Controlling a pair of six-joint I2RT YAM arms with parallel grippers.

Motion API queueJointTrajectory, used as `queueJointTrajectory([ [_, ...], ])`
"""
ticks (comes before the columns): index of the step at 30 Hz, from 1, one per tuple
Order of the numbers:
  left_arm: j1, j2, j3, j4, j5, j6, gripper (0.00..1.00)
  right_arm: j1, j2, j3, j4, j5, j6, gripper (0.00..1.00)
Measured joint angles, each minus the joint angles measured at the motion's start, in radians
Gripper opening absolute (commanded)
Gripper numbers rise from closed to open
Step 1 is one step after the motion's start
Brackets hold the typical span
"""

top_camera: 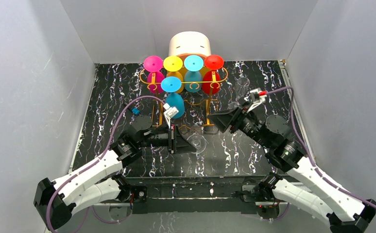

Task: Take the wine glass off the wine glass rack
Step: Place the wine glass at the center of the board.

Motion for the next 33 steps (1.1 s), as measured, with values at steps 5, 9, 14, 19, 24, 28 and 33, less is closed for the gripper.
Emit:
queueJointTrajectory([
  [5, 0.0, -0.053, 0.023, -0.053, 0.048, 0.105, 0.0, 0.0, -0.094, -0.054, -0.141, 0.275, 0.088, 0.78],
  [9, 0.0, -0.1, 0.047, -0.086, 0.08, 0.183, 0.0, 0.0, -0.157, -0.13, -0.236, 0.394, 0.19, 0.83],
  [14, 0.0, -0.106, 0.072, -0.151, 0.104, 0.271, 0.0, 0.0, -0.176, -0.171, -0.36, 0.479, 0.264, 0.88],
  [19, 0.0, -0.078, 0.093, -0.192, 0.127, 0.333, 0.0, -0.01, -0.093, -0.172, -0.411, 0.441, 0.276, 0.92],
  [24, 0.0, -0.077, 0.093, -0.212, 0.159, 0.366, 0.0, -0.187, 0.021, -0.18, -0.372, 0.153, 0.238, 0.88],
  [28, 0.0, -0.072, 0.091, -0.224, 0.203, 0.39, 0.0, -0.508, 0.101, -0.292, -0.142, -0.23, 0.276, 0.91],
  [33, 0.0, -0.073, 0.035, -0.18, 0.247, 0.411, 0.0, -0.654, 0.182, -0.399, 0.142, -0.603, 0.369, 0.95],
])
